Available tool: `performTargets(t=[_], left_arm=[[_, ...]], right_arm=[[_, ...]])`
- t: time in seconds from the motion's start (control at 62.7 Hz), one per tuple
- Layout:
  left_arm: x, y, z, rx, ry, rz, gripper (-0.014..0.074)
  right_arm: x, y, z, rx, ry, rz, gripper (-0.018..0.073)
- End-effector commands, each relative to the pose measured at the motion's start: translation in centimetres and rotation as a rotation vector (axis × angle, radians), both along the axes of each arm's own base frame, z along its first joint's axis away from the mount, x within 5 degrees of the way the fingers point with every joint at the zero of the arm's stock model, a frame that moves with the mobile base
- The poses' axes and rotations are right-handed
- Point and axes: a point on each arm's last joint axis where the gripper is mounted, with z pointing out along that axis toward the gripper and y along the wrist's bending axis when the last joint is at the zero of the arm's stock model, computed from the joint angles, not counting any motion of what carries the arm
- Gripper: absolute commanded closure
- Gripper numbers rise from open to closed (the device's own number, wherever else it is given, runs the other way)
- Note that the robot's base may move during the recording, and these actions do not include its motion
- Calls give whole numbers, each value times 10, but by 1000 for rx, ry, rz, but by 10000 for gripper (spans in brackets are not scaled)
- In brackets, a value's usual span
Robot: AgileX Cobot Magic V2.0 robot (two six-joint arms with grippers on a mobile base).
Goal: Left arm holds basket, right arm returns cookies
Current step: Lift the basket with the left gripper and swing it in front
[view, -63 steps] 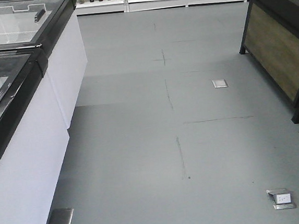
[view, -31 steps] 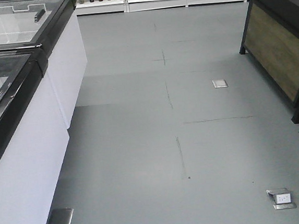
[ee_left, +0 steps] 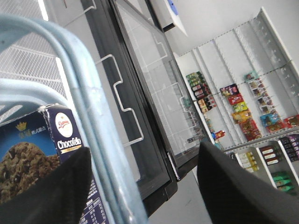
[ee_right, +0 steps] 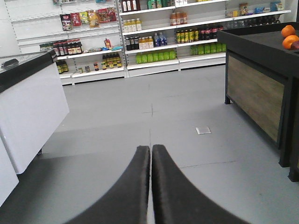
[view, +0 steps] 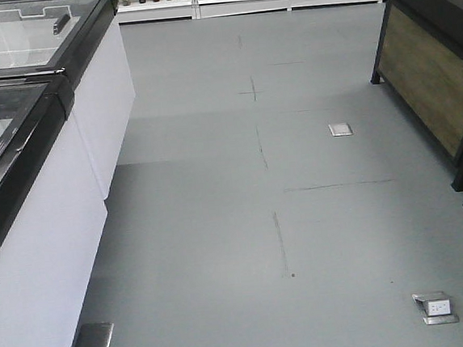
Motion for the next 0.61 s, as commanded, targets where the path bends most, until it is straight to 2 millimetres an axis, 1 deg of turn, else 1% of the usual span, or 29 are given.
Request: performTargets(t=[0.0, 0.08, 0.128, 0.303, 0.414, 0.59], left_arm=[[3, 2, 25, 44, -74, 8, 178], [9, 2, 25, 39, -68, -6, 228], [10, 2, 26, 37, -66, -10, 277], [12, -2, 23, 54, -32, -36, 497], [12, -2, 23, 51, -29, -38, 601], [10, -3, 27, 2, -85, -19, 604]], right_arm=[[-1, -1, 6, -5, -85, -12, 568], [-1, -1, 6, -5, -85, -12, 568], [-1, -1, 6, -5, -85, -12, 568], [-1, -1, 6, -5, -85, -12, 568], [-1, -1, 6, -5, -85, -12, 568], [-1, -1, 6, -5, -85, -12, 568]])
